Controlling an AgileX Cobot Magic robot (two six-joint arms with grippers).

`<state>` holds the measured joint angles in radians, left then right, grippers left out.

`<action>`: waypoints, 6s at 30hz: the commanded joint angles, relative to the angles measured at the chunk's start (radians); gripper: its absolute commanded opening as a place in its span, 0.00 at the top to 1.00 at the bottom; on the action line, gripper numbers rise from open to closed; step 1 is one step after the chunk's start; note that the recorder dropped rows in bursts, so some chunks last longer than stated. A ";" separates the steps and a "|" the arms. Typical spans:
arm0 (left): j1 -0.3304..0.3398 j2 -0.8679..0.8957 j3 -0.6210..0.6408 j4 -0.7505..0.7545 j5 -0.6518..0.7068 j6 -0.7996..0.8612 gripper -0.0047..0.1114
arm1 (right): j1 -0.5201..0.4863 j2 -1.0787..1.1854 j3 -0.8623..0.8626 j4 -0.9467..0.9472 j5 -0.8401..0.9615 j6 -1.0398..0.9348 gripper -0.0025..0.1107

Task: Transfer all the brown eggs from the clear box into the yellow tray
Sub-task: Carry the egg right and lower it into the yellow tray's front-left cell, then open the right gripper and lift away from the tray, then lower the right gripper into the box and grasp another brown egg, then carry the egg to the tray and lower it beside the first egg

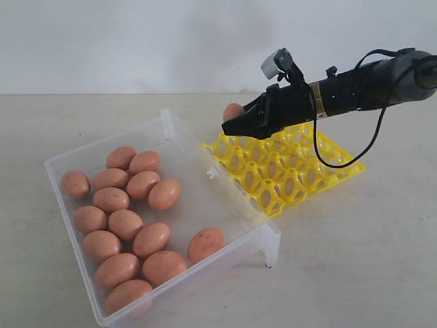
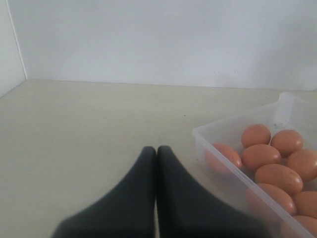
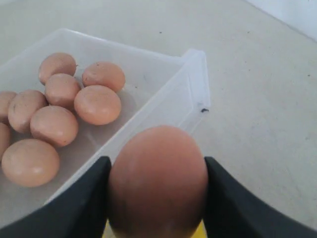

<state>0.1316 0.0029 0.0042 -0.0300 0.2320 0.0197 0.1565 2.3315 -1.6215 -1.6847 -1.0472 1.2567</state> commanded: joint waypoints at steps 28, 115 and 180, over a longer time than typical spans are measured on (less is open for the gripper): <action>-0.003 -0.003 -0.004 -0.005 0.000 0.001 1.00 | 0.083 0.033 -0.007 0.057 0.080 -0.106 0.73; -0.003 -0.003 -0.004 -0.005 0.000 0.001 1.00 | 0.670 -0.088 -0.144 1.986 2.049 -2.393 0.53; -0.003 -0.003 -0.004 -0.005 0.000 0.001 1.00 | 0.554 -0.871 0.983 2.647 -0.047 -1.334 0.98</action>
<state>0.1316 0.0029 0.0042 -0.0300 0.2320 0.0197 0.7545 1.4709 -0.6507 0.7829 -1.0139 -0.0540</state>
